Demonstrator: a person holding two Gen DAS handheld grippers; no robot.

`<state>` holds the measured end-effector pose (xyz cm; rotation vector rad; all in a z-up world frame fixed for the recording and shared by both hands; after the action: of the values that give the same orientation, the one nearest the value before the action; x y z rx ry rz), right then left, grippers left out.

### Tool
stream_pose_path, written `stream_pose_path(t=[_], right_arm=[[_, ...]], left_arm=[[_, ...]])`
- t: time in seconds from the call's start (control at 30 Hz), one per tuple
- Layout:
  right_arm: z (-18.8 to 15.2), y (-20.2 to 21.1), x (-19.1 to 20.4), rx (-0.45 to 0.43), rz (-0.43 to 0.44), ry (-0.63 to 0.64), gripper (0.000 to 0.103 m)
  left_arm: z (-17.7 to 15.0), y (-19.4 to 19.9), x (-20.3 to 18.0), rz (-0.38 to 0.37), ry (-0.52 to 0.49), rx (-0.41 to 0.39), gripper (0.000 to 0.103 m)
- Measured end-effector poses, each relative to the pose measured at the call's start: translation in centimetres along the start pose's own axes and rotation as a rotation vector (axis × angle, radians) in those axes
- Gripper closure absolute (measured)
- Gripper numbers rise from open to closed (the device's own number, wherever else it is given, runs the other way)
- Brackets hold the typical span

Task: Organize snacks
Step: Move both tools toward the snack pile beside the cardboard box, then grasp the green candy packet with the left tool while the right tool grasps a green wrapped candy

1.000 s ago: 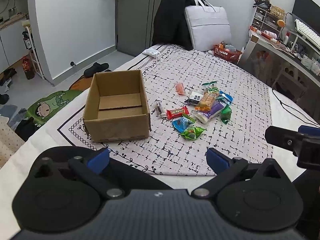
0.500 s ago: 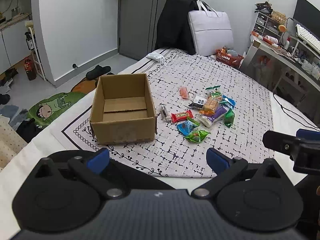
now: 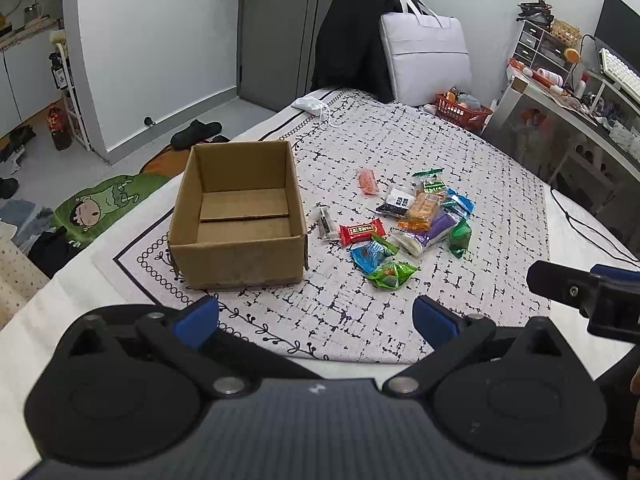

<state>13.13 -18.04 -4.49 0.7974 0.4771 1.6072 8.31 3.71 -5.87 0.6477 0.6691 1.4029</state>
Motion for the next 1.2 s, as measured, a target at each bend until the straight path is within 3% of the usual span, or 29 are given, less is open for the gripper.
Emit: stream_pose_path(t=[0.27, 0.4, 0.77, 1.2], right_arm=[[0.9, -3.1, -2.3, 0.034, 0.001, -0.018, 0.000], [1.5, -4.4, -3.1, 0.056, 0.022, -0.022, 0.000], [3.2, -8.2, -5.9, 0.089, 0.061, -0.029, 0.000], [2.0, -12.0, -9.6, 0.133, 0.074, -0.127, 0.000]], left_arm=[[1.1, -2.5, -1.2, -0.004, 0.005, 0.010, 0.000], [1.6, -3.8, -1.2, -0.015, 0.058, 0.016, 0.000], [2.4, -8.1, -2.2, 0.009, 0.122, 0.090, 0.000], [2.2, -12.3, -4.8, 0.006, 0.117, 0.145, 0.000]])
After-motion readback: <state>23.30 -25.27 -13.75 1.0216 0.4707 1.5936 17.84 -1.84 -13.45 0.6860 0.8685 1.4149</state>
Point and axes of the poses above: each gripper's, at about its wrist camera, not at the fingertips, and y roughly against the way its jaws point, x to its left, z to its top, the point moved 4 cm from there along -y, roughly the way its jaws point, and after that the axes turned 6 degrees about -y, right-handed, at the moved point
